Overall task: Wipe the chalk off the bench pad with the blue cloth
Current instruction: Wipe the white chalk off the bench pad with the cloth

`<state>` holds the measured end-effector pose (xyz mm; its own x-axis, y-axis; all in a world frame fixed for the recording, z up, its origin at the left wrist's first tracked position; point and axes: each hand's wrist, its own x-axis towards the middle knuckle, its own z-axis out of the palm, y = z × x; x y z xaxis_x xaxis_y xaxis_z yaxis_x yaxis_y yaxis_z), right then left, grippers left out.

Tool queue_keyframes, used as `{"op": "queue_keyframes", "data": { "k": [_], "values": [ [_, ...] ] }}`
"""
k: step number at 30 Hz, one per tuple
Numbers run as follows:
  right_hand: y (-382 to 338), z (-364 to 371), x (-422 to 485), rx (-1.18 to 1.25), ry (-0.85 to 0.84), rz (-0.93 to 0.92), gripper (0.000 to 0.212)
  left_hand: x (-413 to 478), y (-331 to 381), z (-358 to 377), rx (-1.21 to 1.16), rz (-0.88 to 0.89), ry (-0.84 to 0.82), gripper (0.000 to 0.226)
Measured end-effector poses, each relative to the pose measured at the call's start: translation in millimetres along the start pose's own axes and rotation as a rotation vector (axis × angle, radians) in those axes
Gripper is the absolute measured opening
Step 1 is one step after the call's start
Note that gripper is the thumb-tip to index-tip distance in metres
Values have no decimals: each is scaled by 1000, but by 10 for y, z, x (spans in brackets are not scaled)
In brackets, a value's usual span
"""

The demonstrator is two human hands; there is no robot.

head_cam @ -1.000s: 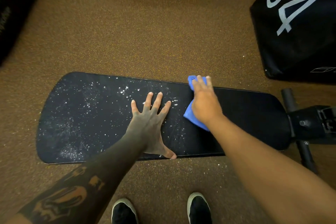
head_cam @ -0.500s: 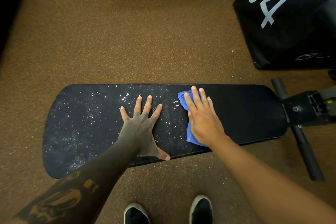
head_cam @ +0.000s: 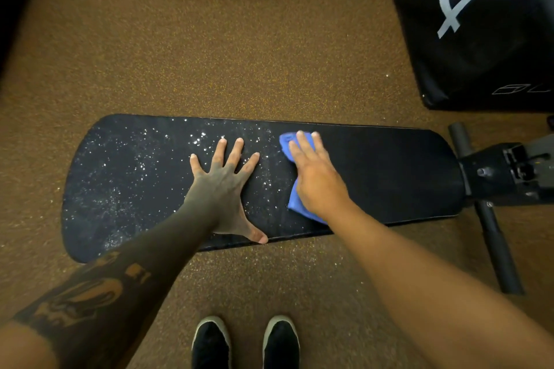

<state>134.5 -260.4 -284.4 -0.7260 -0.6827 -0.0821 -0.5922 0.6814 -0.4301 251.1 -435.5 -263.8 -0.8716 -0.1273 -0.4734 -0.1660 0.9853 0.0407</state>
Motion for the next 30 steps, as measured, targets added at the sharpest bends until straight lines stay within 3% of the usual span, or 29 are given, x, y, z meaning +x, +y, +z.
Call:
{"op": "queue_keyframes", "data": {
  "k": [3, 8, 12, 16, 17, 21, 26, 30],
  "values": [
    [-73, 33, 144, 19, 91, 201, 65, 8, -8, 25, -5, -1, 2, 167],
    [-41, 95, -31, -2, -100, -210, 67, -3, -15, 43, -1, -5, 13, 166],
    [-29, 68, 44, 15, 29, 67, 65, -4, -10, 32, -6, 7, 16, 166],
    [-256, 177, -332, 4, -35, -208, 65, -8, -20, 47, 5, 16, 32, 164],
    [-197, 168, -353, 4, -26, -205, 64, -9, -24, 42, 0, 17, 33, 164],
    [-150, 243, -396, 73, 171, 155, 64, -4, -26, 59, 1, 18, 28, 166],
    [-275, 427, -806, -22, 113, -121, 60, -3, -20, 65, 8, 14, 37, 166],
    [-154, 421, -821, 98, 288, 226, 59, -5, -25, 57, -3, 27, 35, 167]
  ]
}}
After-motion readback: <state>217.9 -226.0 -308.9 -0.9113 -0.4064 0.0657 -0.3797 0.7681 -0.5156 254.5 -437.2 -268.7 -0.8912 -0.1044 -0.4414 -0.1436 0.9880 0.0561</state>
